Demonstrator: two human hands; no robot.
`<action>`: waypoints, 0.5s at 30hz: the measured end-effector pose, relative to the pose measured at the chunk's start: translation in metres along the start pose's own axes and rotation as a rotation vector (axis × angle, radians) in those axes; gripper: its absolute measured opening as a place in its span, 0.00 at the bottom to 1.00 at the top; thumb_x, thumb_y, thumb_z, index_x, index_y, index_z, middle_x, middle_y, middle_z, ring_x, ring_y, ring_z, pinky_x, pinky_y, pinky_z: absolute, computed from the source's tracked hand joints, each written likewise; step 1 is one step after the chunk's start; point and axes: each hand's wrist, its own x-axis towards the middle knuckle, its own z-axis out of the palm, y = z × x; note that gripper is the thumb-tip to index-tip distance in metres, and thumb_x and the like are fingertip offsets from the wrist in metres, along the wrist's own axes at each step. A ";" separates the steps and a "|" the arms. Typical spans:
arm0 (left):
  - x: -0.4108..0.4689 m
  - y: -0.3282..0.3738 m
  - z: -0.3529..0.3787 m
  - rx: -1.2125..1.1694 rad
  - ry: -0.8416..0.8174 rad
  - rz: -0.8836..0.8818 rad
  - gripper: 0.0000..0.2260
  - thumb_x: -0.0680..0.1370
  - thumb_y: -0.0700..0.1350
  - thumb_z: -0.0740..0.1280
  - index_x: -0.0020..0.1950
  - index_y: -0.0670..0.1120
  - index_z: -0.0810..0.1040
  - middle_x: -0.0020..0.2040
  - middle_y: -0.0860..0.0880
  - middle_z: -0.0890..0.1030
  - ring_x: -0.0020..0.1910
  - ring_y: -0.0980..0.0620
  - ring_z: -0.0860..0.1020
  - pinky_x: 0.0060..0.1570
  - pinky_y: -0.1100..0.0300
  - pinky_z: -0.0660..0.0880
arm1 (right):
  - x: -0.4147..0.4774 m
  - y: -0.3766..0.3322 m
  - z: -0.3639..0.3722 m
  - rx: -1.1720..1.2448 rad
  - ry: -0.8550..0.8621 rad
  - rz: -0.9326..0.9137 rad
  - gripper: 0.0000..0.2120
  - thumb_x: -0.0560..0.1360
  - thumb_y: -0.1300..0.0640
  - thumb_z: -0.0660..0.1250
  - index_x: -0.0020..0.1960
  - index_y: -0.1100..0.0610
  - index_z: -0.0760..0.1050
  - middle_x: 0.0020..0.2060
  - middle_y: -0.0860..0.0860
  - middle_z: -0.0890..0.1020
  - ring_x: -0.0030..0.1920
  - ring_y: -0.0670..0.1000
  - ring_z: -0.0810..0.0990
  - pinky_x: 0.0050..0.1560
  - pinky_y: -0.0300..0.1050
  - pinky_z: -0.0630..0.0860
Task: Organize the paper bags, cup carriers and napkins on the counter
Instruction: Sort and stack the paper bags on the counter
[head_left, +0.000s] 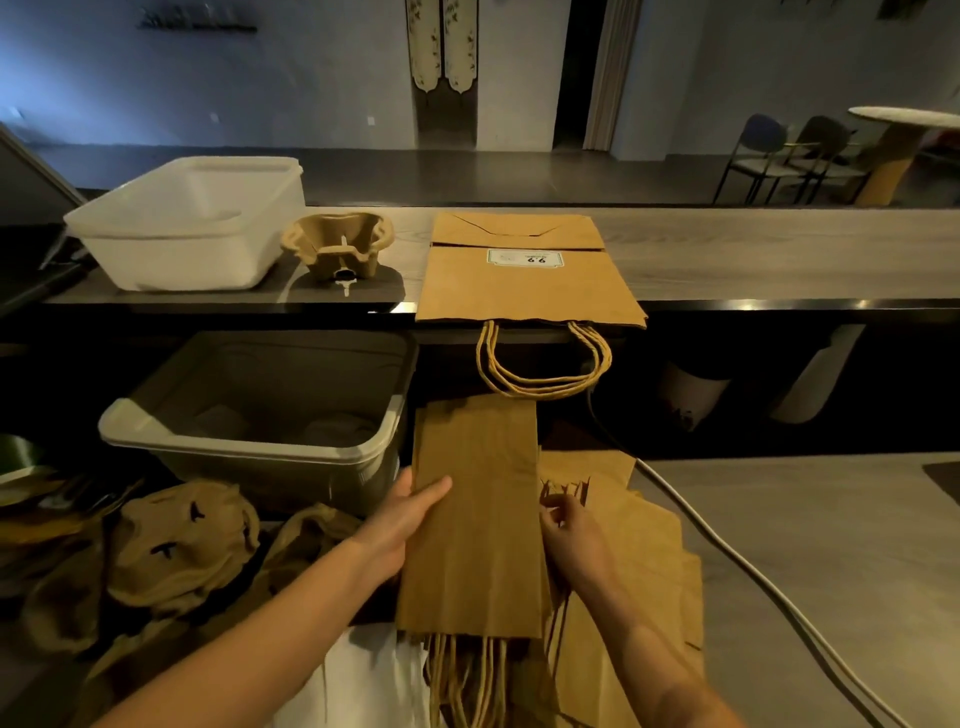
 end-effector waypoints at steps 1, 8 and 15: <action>0.000 0.000 -0.002 0.012 -0.002 0.008 0.23 0.77 0.46 0.66 0.71 0.49 0.64 0.59 0.45 0.76 0.56 0.46 0.76 0.54 0.48 0.74 | 0.003 0.008 0.007 -0.205 0.026 -0.053 0.19 0.79 0.48 0.61 0.66 0.56 0.68 0.58 0.53 0.77 0.56 0.53 0.77 0.52 0.46 0.75; -0.007 -0.009 -0.010 -0.078 0.024 -0.048 0.26 0.75 0.48 0.68 0.71 0.51 0.65 0.60 0.44 0.77 0.57 0.43 0.77 0.58 0.43 0.73 | 0.004 0.028 0.041 -0.820 0.061 -0.105 0.36 0.79 0.54 0.60 0.77 0.54 0.39 0.69 0.54 0.64 0.68 0.56 0.64 0.64 0.51 0.67; -0.016 -0.018 -0.013 -0.210 -0.007 -0.066 0.28 0.71 0.53 0.70 0.69 0.50 0.68 0.58 0.44 0.79 0.56 0.43 0.78 0.49 0.48 0.76 | -0.010 0.030 0.045 -0.602 0.164 -0.193 0.31 0.80 0.55 0.60 0.77 0.57 0.47 0.70 0.54 0.67 0.69 0.53 0.66 0.67 0.45 0.66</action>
